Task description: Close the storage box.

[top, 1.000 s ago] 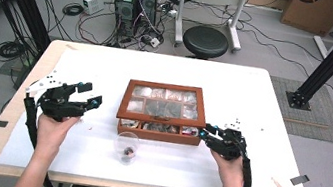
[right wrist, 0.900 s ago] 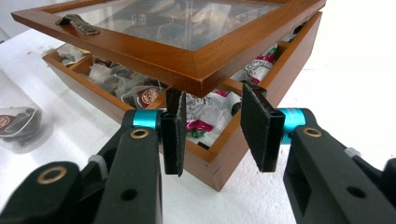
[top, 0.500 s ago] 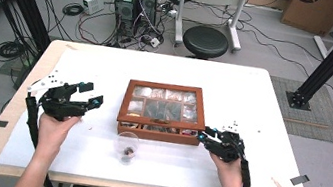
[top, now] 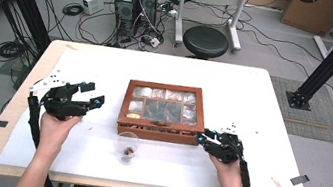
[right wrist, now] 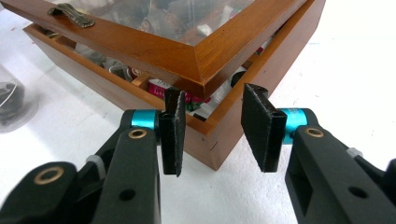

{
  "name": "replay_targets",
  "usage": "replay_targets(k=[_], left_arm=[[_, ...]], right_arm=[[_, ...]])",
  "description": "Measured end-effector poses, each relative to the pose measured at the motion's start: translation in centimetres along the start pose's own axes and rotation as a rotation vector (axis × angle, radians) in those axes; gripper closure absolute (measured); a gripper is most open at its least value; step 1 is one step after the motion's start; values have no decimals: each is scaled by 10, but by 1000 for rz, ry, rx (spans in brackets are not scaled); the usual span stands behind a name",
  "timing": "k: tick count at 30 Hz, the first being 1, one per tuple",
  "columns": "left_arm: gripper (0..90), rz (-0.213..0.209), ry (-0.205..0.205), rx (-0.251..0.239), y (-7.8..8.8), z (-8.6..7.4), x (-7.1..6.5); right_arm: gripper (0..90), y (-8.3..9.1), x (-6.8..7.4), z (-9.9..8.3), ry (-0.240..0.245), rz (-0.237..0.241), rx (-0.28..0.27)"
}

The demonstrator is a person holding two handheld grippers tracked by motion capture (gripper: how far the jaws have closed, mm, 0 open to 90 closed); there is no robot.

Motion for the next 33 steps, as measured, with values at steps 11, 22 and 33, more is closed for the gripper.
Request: replay_targets(k=[11, 22, 33], left_arm=[[296, 0, -1, 10, -3, -1, 1], [297, 4, -10, 26, -8, -1, 3], [296, 3, -16, 23, -10, 1, 3]], right_arm=[[597, -3, 1, -2, -4, 11, 21], [592, -4, 3, -5, 14, 17, 55], [526, 1, 6, -4, 33, 4, 52]])
Point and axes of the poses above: each handheld gripper's, and its own axes: y roughly backward along the jaws, z roughly out of its top, x roughly to its left, the point moved 2 cm from there along -y, roughly forward along the jaws, and after that the axes turned 9 degrees about y, right-handed, at the moved point
